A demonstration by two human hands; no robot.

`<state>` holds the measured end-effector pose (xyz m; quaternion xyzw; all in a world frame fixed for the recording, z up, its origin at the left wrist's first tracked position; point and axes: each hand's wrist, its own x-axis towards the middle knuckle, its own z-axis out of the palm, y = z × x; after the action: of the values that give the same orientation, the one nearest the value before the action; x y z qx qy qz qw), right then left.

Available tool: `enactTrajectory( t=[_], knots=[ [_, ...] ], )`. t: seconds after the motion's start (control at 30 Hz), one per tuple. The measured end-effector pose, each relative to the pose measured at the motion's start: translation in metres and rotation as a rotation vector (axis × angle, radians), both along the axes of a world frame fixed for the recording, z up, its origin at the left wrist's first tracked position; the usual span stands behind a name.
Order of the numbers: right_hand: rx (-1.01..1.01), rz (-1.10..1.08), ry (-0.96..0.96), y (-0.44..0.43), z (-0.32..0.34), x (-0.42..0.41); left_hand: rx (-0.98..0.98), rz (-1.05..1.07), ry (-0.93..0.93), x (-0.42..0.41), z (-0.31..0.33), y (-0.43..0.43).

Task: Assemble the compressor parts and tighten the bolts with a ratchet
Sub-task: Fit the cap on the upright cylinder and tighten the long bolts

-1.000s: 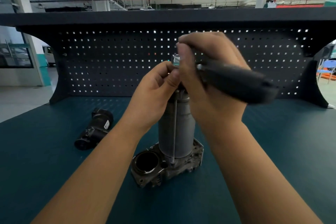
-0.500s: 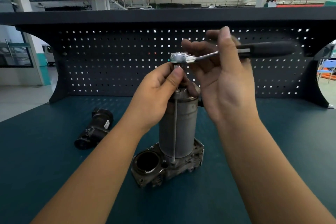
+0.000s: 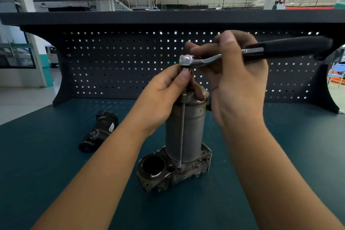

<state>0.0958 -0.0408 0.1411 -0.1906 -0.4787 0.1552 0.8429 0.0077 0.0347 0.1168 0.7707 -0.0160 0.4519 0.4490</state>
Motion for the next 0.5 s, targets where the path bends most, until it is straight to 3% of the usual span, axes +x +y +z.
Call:
enactTrajectory(
  t=[0.1, 0.17, 0.37, 0.5],
  knots=[
    [-0.176, 0.363, 0.199, -0.001, 0.002, 0.007, 0.022, 0.02, 0.001, 0.0, 0.0, 0.0],
    [-0.185, 0.382, 0.226, 0.0, 0.001, 0.007, 0.022, 0.043, -0.007, 0.001, 0.0, 0.0],
    [0.034, -0.2, -0.065, 0.002, -0.005, -0.002, 0.011, 0.039, -0.023, 0.0, -0.001, -0.001],
    [0.231, -0.524, -0.386, 0.002, -0.007, -0.006, 0.002, 0.012, -0.033, 0.001, -0.001, 0.001]
  ],
)
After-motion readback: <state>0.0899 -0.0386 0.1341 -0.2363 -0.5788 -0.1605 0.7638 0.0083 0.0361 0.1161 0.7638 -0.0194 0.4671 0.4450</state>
